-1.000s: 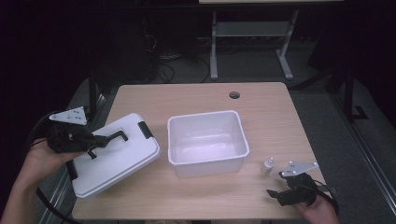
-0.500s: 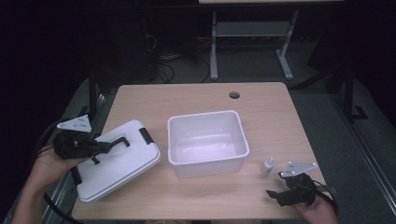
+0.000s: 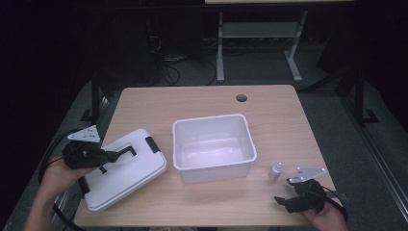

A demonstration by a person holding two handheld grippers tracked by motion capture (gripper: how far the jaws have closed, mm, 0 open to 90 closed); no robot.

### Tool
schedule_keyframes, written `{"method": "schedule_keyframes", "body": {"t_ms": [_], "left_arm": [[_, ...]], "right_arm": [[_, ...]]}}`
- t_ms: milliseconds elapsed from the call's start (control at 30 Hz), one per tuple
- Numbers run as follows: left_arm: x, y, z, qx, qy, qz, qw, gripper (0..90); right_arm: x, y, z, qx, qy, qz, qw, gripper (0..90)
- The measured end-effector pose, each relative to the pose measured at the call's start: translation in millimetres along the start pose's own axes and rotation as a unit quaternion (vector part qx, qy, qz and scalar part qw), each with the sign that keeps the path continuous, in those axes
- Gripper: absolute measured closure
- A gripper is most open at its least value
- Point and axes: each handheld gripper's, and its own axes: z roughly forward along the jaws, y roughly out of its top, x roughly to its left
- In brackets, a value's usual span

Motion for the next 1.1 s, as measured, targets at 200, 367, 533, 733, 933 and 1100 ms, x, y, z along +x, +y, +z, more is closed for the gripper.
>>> {"method": "schedule_keyframes", "body": {"t_ms": [200, 367, 533, 733, 933, 1100], "left_arm": [[-1.5, -6.4, 13.6, 0.007, -0.003, -0.002, 1.0, 84.4], [-1.0, -9.3, 19.7, 0.01, -0.002, -0.002, 0.9999, 84.4], [-1.4, -11.1, 26.6, 0.014, -0.003, -0.002, 0.9999, 84.4], [-1.6, -14.8, 36.3, 0.023, -0.004, -0.003, 0.9997, 84.3], [-1.6, -17.8, 42.3, 0.026, -0.002, -0.006, 0.9996, 84.4], [-1.2, -19.1, 46.7, 0.03, -0.001, -0.008, 0.9995, 84.3]], "right_arm": [[0.7, -0.5, 0.8, 0.002, 0.001, -0.001, 1.0, 18.6], [0.7, -0.4, 1.1, 0.004, 0.0, -0.002, 1.0, 18.7], [0.1, -0.3, 2.2, 0.006, 0.002, -0.001, 1.0, 18.7], [0.1, 0.0, 3.4, 0.009, 0.004, -0.002, 0.9999, 18.7], [0.3, 0.0, 4.2, 0.011, 0.004, -0.003, 0.9999, 18.7], [0.2, -0.2, 4.7, 0.014, 0.005, -0.003, 0.9999, 18.7]]}}
